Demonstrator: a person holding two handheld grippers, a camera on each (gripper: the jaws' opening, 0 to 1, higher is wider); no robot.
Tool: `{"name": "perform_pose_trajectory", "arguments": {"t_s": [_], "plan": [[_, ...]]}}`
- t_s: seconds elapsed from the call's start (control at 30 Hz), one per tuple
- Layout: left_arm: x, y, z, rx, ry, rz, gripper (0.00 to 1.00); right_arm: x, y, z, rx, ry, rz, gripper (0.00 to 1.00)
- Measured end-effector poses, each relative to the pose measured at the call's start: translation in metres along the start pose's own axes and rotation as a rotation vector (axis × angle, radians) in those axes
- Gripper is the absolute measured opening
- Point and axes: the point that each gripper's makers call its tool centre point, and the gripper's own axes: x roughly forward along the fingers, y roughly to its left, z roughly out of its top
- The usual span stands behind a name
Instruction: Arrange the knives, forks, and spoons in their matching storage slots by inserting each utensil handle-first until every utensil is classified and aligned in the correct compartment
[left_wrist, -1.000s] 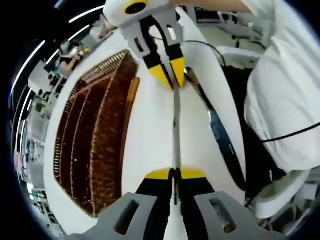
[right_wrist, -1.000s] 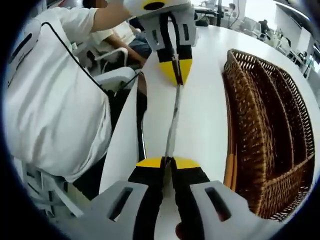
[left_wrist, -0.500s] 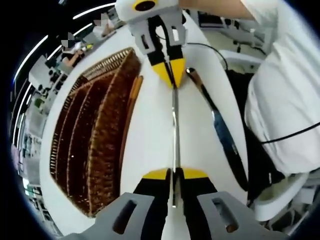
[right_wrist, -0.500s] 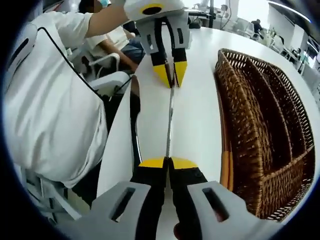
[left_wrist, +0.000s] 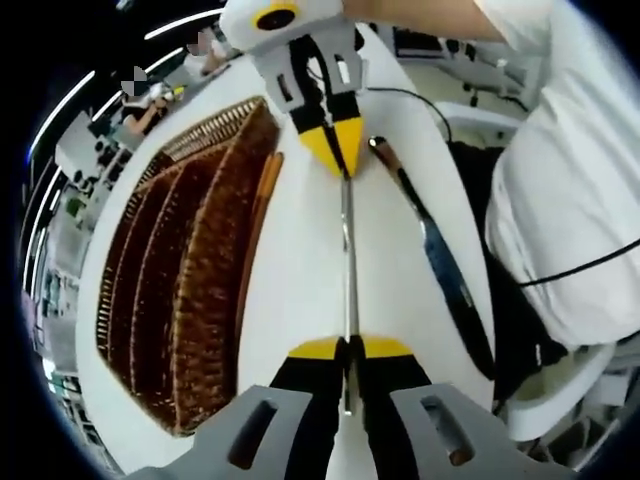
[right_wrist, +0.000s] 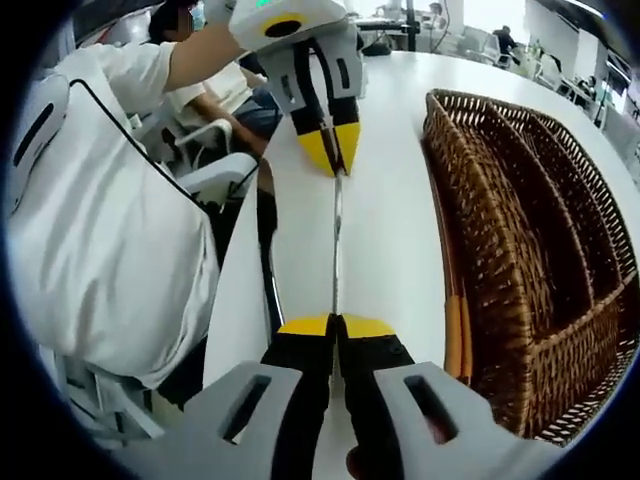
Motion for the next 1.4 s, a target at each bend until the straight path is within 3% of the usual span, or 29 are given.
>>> {"name": "perform_pose_trajectory", "arguments": {"t_s": [0.23, 0.5, 0.9, 1.4], "plan": [[-0.003, 0.002, -0.002, 0.015, 0.014, -0.008, 0.04, -0.001, 0.001, 0.004, -0.002, 0.007, -0.006, 0.01], [-0.021, 0.015, 0.000, 0.004, -0.009, 0.014, 0.04, -0.013, -0.005, 0.018, 0.004, -0.013, -0.026, 0.01], [-0.035, 0.031, 0.002, 0.022, 0.002, 0.022, 0.03, -0.029, -0.020, 0.035, -0.020, -0.013, -0.051, 0.01], [-0.052, 0.082, 0.005, 0.051, 0.021, 0.111, 0.03, -0.051, -0.060, 0.056, -0.060, -0.011, -0.151, 0.01]]}}
